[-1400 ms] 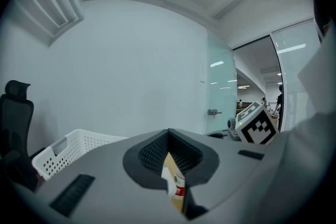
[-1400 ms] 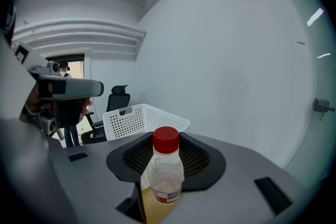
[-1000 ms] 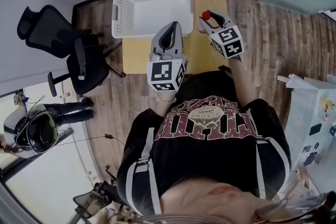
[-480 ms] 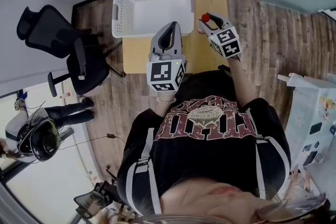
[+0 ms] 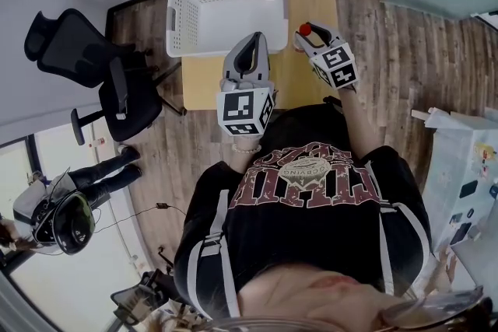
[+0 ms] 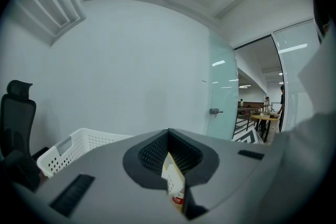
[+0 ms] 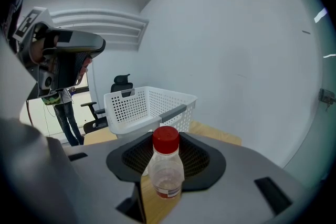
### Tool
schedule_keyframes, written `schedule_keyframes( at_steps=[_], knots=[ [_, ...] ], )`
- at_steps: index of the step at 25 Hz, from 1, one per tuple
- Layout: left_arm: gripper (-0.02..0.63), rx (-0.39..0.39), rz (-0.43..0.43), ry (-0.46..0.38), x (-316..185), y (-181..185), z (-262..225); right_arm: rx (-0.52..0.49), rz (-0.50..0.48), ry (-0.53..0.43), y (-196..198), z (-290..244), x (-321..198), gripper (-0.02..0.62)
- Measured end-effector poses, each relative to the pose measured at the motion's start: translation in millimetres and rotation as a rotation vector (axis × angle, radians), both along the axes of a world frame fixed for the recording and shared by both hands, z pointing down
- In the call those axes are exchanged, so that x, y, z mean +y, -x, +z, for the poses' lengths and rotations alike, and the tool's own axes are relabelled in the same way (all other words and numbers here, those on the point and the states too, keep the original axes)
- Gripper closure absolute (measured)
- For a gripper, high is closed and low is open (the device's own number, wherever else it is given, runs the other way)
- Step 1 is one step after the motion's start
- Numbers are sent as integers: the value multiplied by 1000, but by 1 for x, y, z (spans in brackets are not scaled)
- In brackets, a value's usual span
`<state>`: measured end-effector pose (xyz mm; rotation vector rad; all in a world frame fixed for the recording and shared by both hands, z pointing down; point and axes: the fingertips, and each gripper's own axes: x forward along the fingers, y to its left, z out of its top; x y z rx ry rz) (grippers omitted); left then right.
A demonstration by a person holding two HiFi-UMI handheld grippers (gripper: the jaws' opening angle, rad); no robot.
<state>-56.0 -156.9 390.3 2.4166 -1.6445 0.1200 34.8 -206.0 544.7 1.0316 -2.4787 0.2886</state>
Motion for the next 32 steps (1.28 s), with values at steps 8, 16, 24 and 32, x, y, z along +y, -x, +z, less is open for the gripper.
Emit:
schedule_keyframes(
  at_steps=[8, 16, 24, 32],
  knots=[
    [560, 5, 5, 2, -6, 0, 1, -6, 18, -3, -2, 3, 1, 440],
    [560, 7, 7, 0, -5, 0, 1, 5, 32, -4, -1, 5, 2, 440],
    [560, 7, 4, -8, 1, -1, -2, 0, 56, -9, -4, 0, 6, 440],
    [560, 3, 7, -12, 5, -4, -4, -41, 57, -66, -5, -34, 9, 440]
  ],
)
